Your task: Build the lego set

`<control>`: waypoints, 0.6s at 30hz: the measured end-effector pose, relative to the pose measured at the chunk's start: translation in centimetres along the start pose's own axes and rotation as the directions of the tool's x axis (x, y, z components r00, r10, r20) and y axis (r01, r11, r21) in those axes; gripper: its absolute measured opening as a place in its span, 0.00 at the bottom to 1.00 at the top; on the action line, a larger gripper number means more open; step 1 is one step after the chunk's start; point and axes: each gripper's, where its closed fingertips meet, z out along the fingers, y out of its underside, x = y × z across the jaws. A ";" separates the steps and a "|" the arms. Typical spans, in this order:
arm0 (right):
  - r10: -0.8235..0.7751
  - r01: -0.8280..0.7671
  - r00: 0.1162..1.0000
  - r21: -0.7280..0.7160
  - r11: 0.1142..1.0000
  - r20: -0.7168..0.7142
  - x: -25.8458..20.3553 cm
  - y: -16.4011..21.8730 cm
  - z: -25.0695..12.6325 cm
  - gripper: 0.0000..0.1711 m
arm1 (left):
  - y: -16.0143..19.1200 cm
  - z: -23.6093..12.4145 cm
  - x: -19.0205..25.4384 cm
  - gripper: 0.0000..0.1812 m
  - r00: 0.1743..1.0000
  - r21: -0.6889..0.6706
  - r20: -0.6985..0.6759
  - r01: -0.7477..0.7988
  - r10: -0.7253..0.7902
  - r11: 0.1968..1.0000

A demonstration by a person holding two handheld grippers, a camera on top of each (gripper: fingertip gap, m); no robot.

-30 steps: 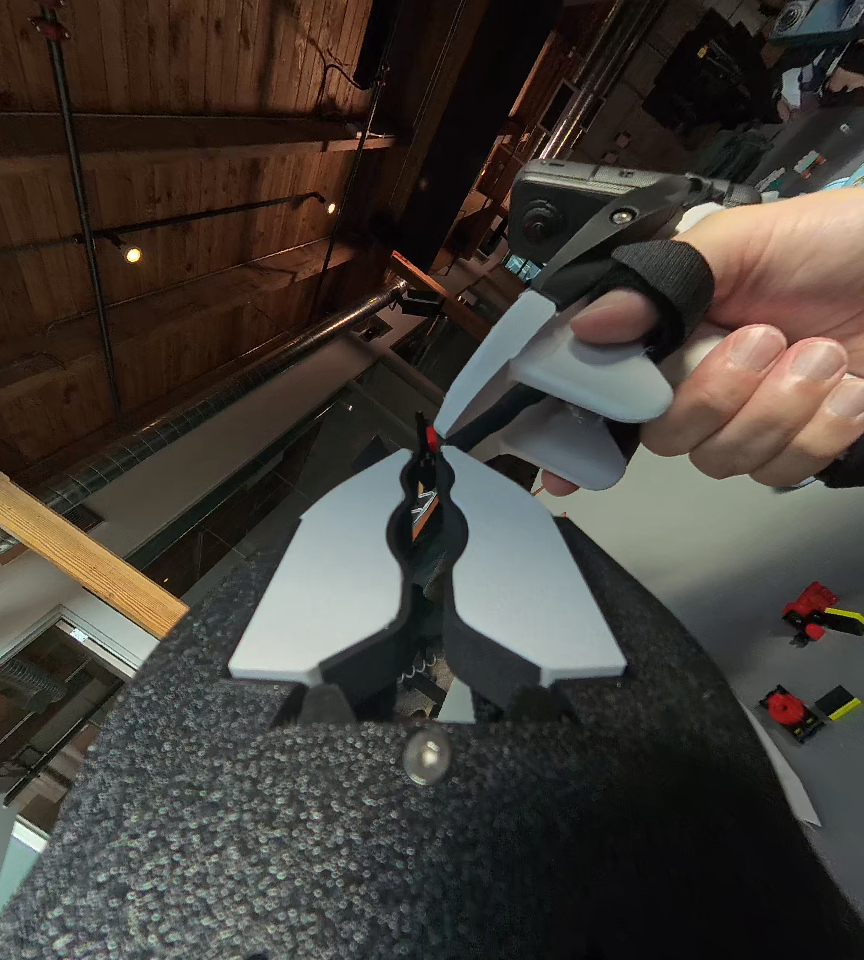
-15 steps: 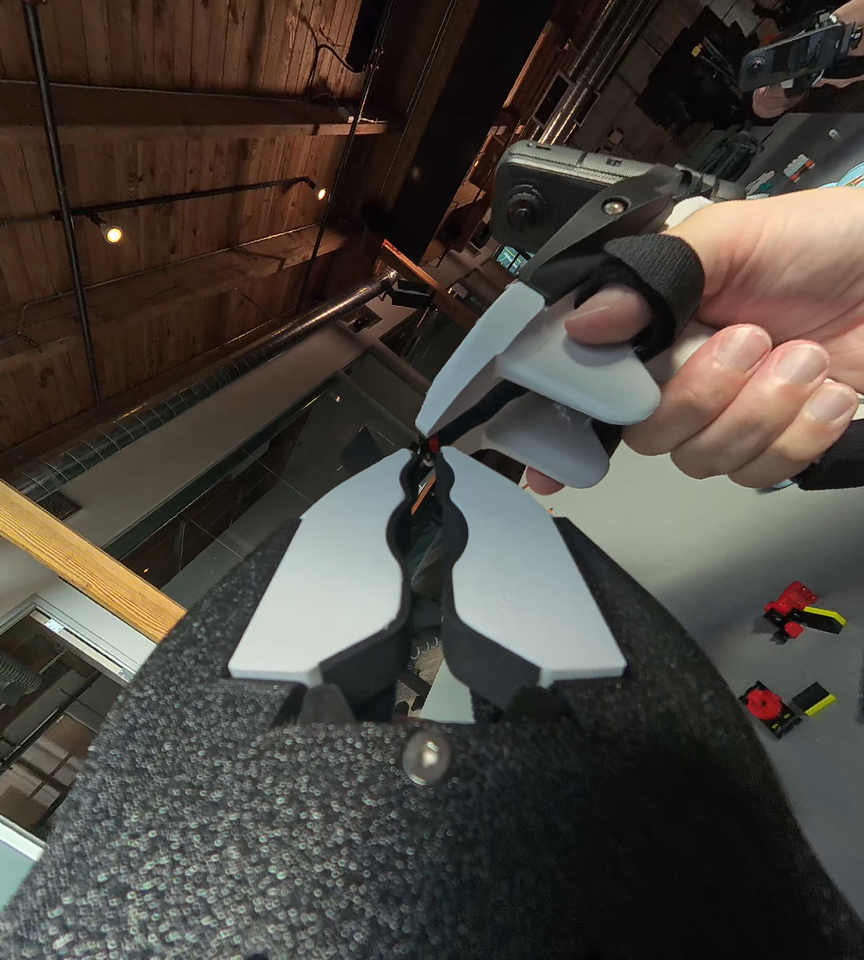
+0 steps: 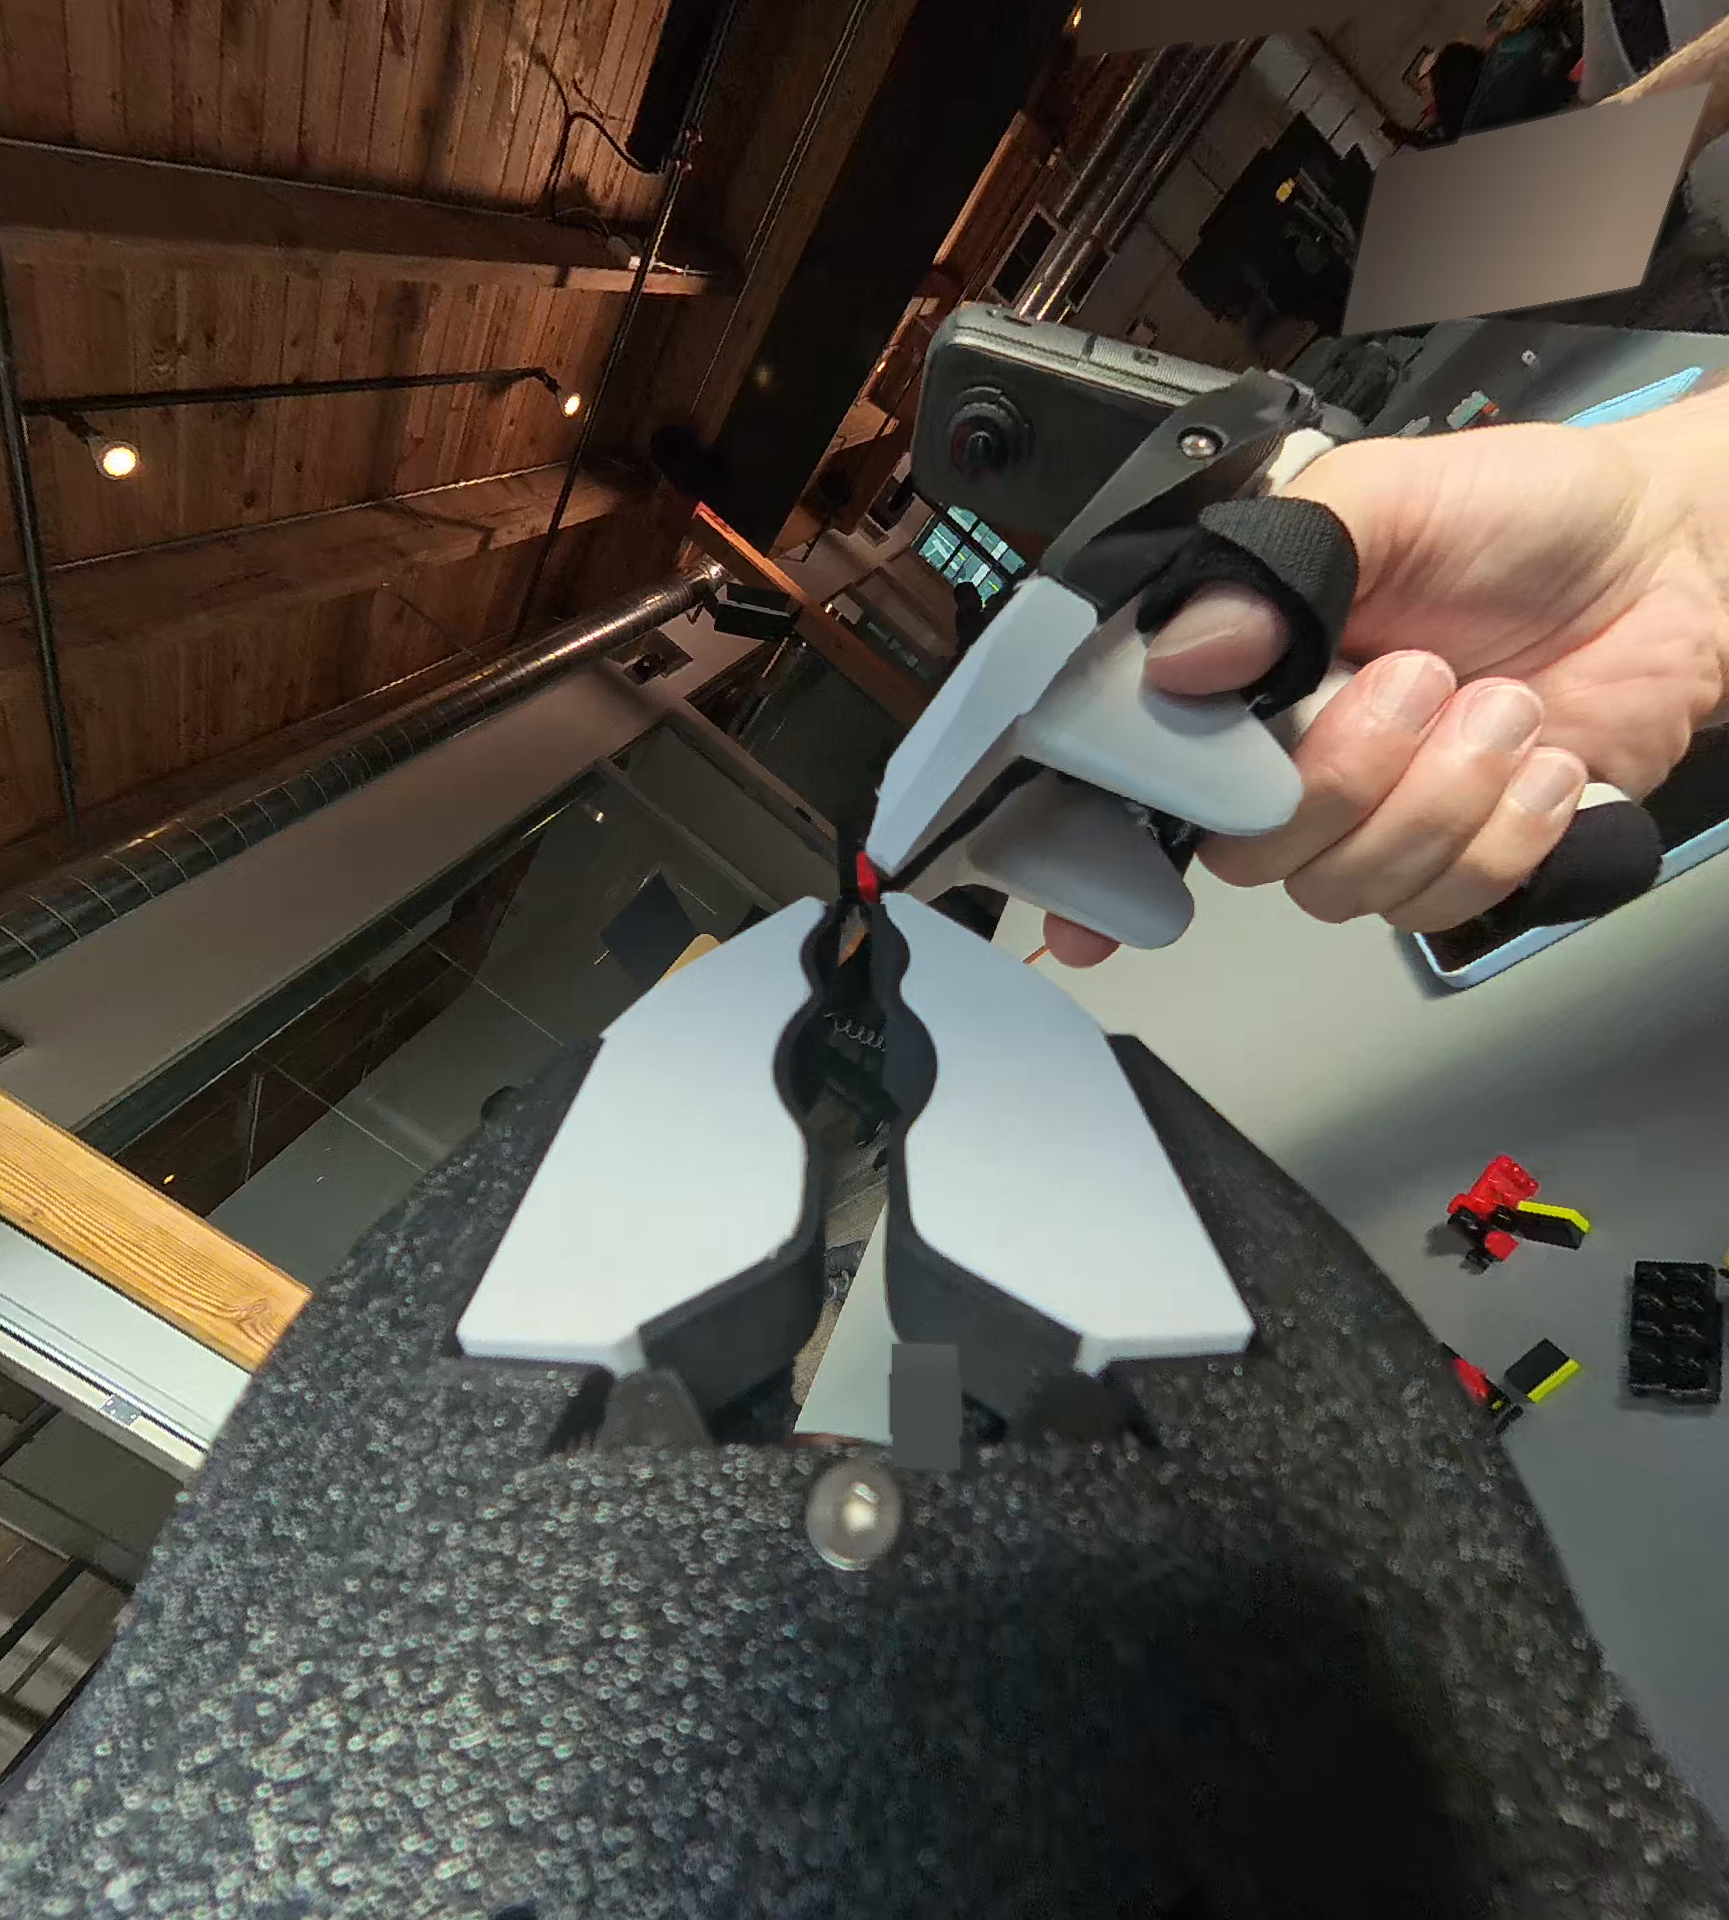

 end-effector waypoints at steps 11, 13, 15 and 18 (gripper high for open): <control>-0.007 0.008 1.000 -0.100 0.995 0.017 -0.1 0.5 -0.1 0.05 | 0.0 0.0 0.7 0.03 0.997 -0.011 -0.058 -0.056 0.055 0.998; -0.006 0.009 1.000 -0.109 0.994 0.022 -0.2 0.6 -0.1 0.05 | 0.0 0.0 0.7 0.03 0.996 -0.009 -0.062 -0.059 0.058 0.998; -0.006 0.009 1.000 -0.119 0.993 0.029 -0.2 0.8 -0.3 0.05 | 0.0 0.0 0.8 0.03 0.996 -0.005 -0.069 -0.053 0.053 0.999; -0.023 0.029 0.999 -0.163 0.986 0.038 -0.5 1.2 -0.4 0.04 | -0.1 -0.2 1.0 0.03 0.994 0.003 -0.107 -0.036 0.036 0.999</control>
